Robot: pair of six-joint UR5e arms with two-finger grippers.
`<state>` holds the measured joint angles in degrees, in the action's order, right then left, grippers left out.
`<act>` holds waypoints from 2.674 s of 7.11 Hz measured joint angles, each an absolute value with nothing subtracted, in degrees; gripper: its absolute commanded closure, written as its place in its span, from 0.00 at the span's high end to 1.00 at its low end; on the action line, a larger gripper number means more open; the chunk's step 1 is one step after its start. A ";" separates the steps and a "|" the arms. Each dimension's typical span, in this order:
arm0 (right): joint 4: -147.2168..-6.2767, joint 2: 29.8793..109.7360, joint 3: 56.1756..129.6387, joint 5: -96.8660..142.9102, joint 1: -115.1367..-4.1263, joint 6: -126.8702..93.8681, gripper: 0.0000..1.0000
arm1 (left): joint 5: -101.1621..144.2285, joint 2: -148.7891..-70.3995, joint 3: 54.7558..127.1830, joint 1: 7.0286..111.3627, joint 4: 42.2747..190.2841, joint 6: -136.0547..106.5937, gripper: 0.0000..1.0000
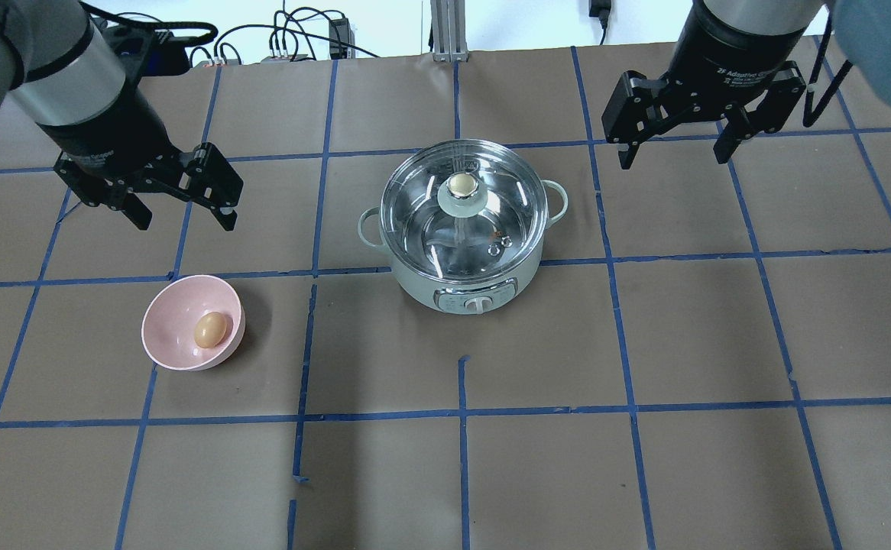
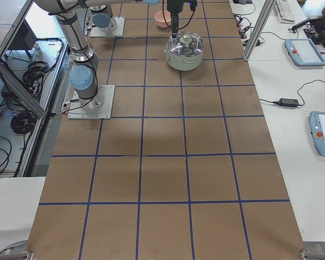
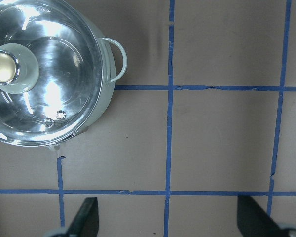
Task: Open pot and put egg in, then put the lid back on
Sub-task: 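Lower the left gripper into the pink bowl over the egg, then grasp the egg with the left gripper while the right gripper reaches to the lid knob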
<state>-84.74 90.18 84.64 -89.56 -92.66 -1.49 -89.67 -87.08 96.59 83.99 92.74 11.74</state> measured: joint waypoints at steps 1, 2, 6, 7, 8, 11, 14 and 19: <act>-84.73 90.17 84.64 -89.56 -92.67 -1.49 1.00 | -89.58 -87.14 99.61 81.55 90.96 15.46 1.00; -84.73 90.17 84.64 -89.56 -92.67 -1.49 1.00 | -89.54 -87.19 102.27 79.14 89.28 18.59 1.00; -84.73 90.17 84.70 -89.56 -92.71 -1.50 1.00 | -89.56 -87.29 111.75 73.41 80.96 24.21 1.00; -84.73 90.17 84.77 -89.56 -92.68 -1.49 1.00 | -89.62 -87.48 115.10 72.41 76.91 24.91 1.00; -84.72 90.17 84.86 -89.56 -92.65 -1.50 1.00 | -89.67 -87.94 118.07 71.83 72.57 25.18 1.00; -84.73 90.16 84.98 -89.52 -92.48 -1.47 1.00 | -89.53 -90.63 122.98 70.92 63.43 25.31 1.00; -83.88 89.66 83.86 -90.16 -94.41 -1.34 1.00 | -89.57 -93.67 124.40 70.22 58.79 25.26 1.00; -95.76 65.52 70.53 -84.37 -99.82 0.15 0.95 | -89.53 -95.94 124.74 70.14 55.74 25.23 1.00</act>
